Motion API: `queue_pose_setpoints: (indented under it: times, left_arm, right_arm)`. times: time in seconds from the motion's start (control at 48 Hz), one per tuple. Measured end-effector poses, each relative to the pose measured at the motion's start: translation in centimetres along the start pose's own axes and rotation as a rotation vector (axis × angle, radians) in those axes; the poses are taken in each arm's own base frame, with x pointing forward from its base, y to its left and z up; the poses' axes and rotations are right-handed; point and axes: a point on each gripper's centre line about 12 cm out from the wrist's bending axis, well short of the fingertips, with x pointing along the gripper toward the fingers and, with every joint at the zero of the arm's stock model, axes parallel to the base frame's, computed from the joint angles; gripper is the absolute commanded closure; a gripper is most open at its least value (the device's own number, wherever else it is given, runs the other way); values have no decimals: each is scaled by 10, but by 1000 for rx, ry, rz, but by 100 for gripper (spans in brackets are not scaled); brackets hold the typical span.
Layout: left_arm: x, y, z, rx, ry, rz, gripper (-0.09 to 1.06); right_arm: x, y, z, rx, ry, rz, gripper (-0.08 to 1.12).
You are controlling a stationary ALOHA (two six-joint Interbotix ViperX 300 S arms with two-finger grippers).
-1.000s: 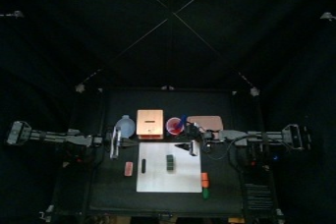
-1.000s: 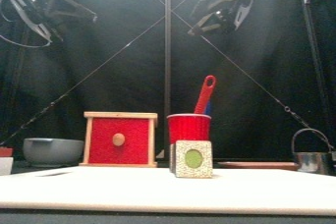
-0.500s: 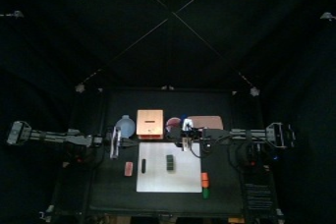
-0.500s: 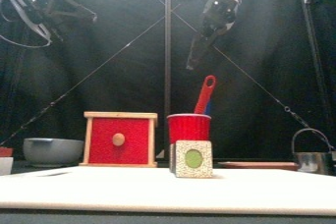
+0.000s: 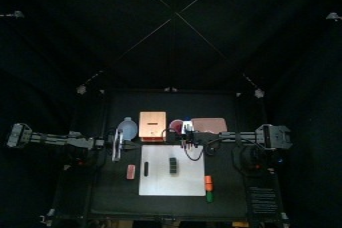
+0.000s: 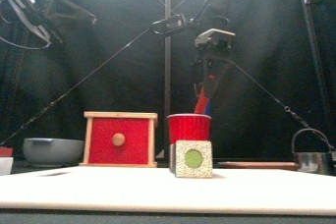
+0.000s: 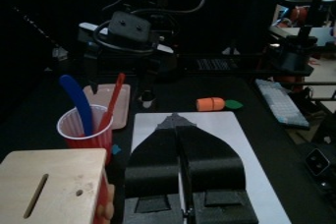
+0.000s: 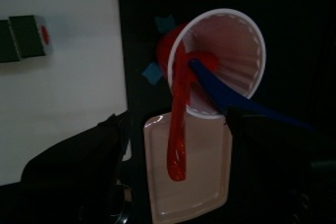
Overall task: Cut the sushi into 4 pieces with the knife
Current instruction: Pick up the knife at its handle with right hand
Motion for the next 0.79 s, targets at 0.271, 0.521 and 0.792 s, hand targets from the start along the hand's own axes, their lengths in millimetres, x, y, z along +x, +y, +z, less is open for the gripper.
queue_pose_setpoints:
  times: [0.271,0.521,0.792]
  left_arm:
    - [-1,0,-4,0,8,0,100]
    - [-1,1,-4,1,9,5,100]
    - [-1,2,-4,0,9,8,100]
  right_arm:
    - [6,-2,-1,-5,34,-7,10]
    - [7,-4,-1,-4,40,-9,42]
    - [4,-9,3,7,39,-17,75]
